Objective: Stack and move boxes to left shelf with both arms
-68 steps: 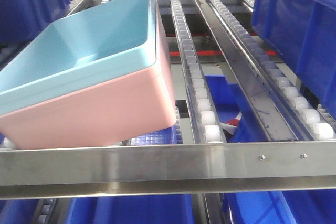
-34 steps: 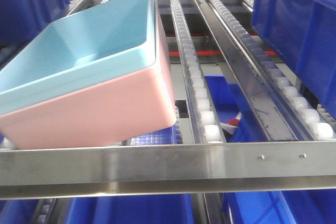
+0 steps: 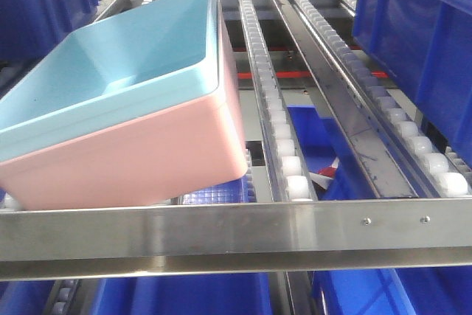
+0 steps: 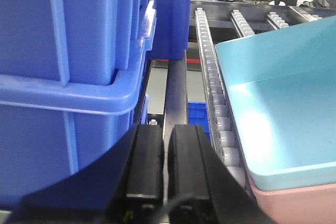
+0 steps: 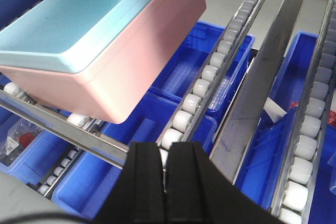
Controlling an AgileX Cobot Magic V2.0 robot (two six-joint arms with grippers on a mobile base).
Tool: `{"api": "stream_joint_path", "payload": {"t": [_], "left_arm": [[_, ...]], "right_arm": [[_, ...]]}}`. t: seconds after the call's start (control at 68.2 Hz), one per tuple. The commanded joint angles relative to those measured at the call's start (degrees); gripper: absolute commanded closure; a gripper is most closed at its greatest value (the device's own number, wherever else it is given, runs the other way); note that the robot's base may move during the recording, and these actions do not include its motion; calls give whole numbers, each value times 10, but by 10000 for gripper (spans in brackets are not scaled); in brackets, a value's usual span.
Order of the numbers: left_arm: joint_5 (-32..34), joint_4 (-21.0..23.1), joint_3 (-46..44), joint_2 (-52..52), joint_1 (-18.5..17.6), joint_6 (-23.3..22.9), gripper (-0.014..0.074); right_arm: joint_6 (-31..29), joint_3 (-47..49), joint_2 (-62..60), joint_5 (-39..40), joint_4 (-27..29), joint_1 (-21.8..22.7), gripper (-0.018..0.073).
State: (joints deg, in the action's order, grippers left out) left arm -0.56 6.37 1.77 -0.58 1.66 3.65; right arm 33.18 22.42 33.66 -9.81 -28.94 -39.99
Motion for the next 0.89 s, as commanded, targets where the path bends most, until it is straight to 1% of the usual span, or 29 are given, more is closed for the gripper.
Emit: {"api": "stream_joint_path", "payload": {"t": [0.0,0.132,0.161,0.205,0.249,0.264,0.323,0.352,0.381,0.425,0.469,0.557,0.631,0.763,0.88], "left_arm": [[52,2,17,-9,1,3,586],[52,2,17,-9,1,3,586],[52,2,17,-9,1,3,586],[52,2,17,-9,1,3,586],[52,2,17,-9,1,3,586],[52,2,17,-9,1,3,586],[52,2,17,-9,1,3,586],[52,2,17,-9,1,3,586],[52,2,17,-9,1,3,586],[52,2,17,-9,1,3,586],[52,2,17,-9,1,3,586],[52,2,17,-9,1,3,586],[52,2,17,-9,1,3,586],[52,2,17,-9,1,3,586],[52,2,17,-9,1,3,586]], "right_arm": [[-4,16,-1,37,-15,3,510],[-4,16,-2,35,-13,3,510],[-4,16,-2,35,-6,3,510],[-25,16,-2,29,17,3,510],[-84,16,-2,22,57,6,510],[-113,16,-2,19,85,10,510],[-214,14,-3,12,159,26,510],[-271,11,-4,11,217,43,510],[-311,6,-8,15,252,59,510],[-346,-6,-15,24,284,84,510],[-353,-24,-28,39,292,112,510],[-353,-61,-65,71,289,162,510],[-353,-99,-118,90,289,212,510],[-352,-162,-215,94,292,296,510],[-350,-199,-291,94,301,348,510]]}}
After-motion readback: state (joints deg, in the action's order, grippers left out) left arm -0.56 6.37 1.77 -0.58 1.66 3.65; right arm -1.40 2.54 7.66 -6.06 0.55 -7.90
